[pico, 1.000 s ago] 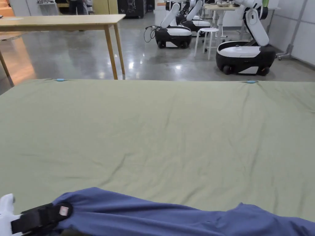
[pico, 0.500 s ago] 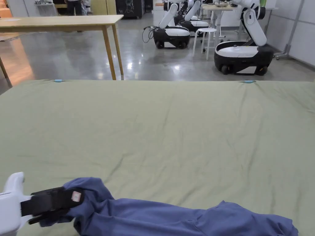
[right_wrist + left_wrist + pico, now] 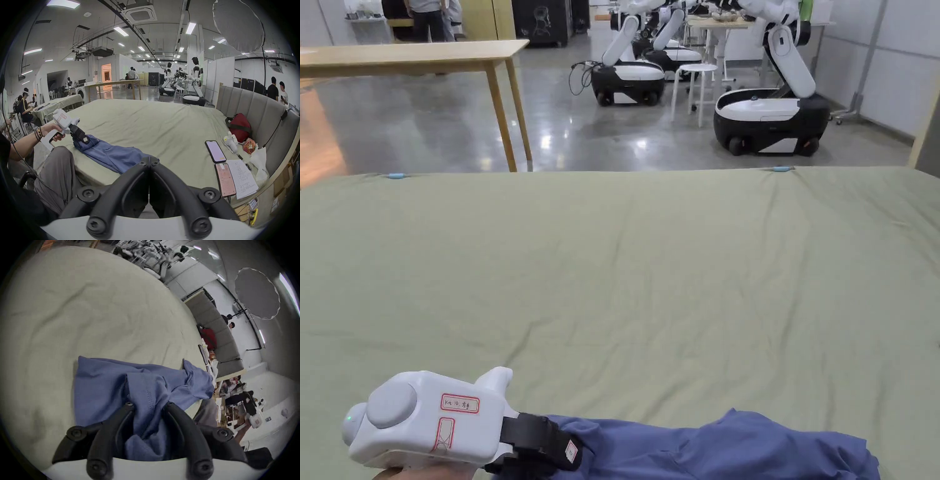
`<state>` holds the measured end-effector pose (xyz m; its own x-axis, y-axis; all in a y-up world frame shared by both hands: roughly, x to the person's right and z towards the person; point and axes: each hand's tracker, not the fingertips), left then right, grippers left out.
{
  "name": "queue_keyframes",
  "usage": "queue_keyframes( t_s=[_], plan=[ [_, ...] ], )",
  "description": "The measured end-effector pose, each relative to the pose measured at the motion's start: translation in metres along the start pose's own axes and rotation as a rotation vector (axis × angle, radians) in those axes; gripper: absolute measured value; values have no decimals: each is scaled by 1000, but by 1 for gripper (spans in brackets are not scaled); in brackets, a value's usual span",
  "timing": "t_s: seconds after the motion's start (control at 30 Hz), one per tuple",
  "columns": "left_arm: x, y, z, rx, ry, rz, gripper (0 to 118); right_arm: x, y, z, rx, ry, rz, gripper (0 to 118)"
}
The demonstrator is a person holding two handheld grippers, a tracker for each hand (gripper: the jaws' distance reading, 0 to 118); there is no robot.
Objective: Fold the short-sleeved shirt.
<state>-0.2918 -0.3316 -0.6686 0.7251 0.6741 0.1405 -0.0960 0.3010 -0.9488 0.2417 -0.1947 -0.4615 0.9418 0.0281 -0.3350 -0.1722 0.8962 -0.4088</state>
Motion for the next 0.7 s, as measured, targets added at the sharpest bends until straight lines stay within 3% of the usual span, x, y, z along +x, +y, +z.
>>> queue_keyframes(
  t_s=[0.1,0.13,0.17,0.2,0.23,0.43,0.57,0.7],
  plan=[
    [11,-2,4,3,11,-29,24,0,-1,0,-5,-3,3,0],
    [19,-4,7,10,18,-49,32,0,-1,0,-6,-1,2,0],
    [24,-6,9,23,28,-59,52,0,-1,0,-7,3,2,0],
    [31,-8,11,35,6,-62,88,0,-1,0,-8,5,4,0],
    [38,-7,14,38,-7,-68,103,-1,-1,-1,-9,6,7,0],
    [81,-12,0,75,-9,-85,104,-3,-2,-3,-6,21,17,0],
    [82,-14,-29,38,-52,-64,104,-3,-6,0,-3,30,17,0],
    [81,-20,-17,91,-45,-66,101,-1,-7,9,0,13,25,0]
  ],
)
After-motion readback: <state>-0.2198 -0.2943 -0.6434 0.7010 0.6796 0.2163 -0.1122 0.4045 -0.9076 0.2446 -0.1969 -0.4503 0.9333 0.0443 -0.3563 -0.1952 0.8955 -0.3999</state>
